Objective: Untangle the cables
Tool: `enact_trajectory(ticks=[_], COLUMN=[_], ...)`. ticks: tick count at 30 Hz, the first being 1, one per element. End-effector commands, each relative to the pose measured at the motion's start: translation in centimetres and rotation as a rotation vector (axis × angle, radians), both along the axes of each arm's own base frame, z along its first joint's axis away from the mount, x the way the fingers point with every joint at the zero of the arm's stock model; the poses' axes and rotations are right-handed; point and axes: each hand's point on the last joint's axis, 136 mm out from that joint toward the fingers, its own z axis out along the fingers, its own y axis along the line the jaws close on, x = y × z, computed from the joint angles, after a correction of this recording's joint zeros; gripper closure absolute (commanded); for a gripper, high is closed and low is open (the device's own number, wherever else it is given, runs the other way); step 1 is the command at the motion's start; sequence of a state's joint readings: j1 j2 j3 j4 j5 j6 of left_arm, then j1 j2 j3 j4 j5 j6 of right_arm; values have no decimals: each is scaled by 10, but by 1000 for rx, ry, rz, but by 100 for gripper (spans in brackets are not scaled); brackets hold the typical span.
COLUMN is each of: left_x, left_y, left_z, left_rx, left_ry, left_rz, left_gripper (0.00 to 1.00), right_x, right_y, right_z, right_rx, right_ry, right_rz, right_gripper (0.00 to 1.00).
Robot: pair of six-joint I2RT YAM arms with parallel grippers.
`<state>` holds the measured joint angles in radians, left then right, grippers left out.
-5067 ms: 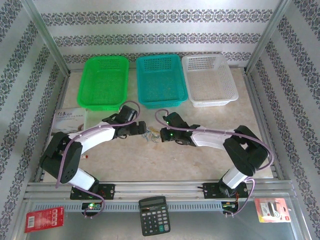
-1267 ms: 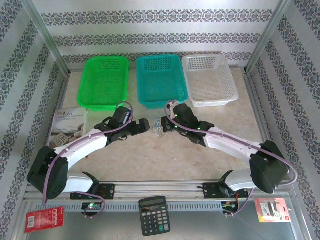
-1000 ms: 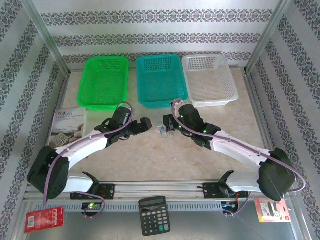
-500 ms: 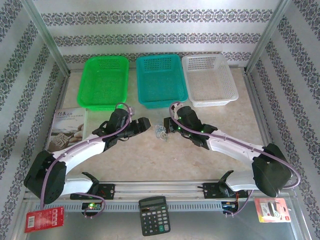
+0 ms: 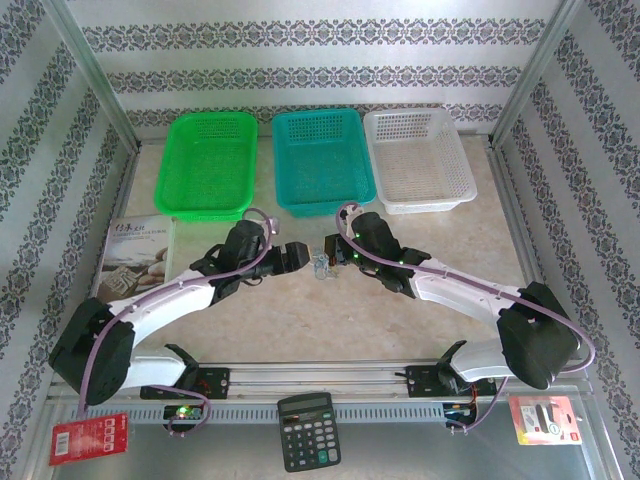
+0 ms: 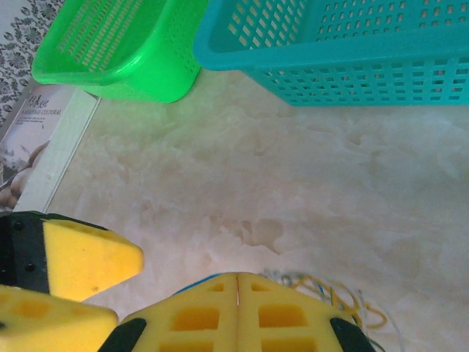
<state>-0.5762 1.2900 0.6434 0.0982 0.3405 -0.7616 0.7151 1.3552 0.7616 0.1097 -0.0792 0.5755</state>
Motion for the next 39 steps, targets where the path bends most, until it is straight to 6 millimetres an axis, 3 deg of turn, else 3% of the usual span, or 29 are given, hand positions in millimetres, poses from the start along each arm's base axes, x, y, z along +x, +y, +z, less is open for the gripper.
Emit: enact_trajectory(ticks=[1, 17, 22, 30, 36, 39], left_x=[-3, 14, 24, 28, 26, 24], left_y=[-4, -38, -41, -48, -44, -40], left_z=[-14, -16, -18, -25, -27, -24], left_rx=[61, 70, 52, 22, 35, 51], left_ry=[-40, -104, -105, -94, -91, -100], left_rz=[-57, -123, -85, -89, -80, -81], left_gripper=[16, 13, 19, 69, 88, 88], right_x=[3, -3, -8, -14, -19, -20], right_y=[4, 16, 20, 18, 15, 10], right_z=[17, 46, 63, 98, 127, 134], right_rx=[60, 173, 220, 294, 353, 349], right_ry=[-19, -23, -35, -73, -113, -135], right_rz=[5, 30, 47, 51, 61, 45], right_gripper=[100, 100, 100, 100, 100, 100])
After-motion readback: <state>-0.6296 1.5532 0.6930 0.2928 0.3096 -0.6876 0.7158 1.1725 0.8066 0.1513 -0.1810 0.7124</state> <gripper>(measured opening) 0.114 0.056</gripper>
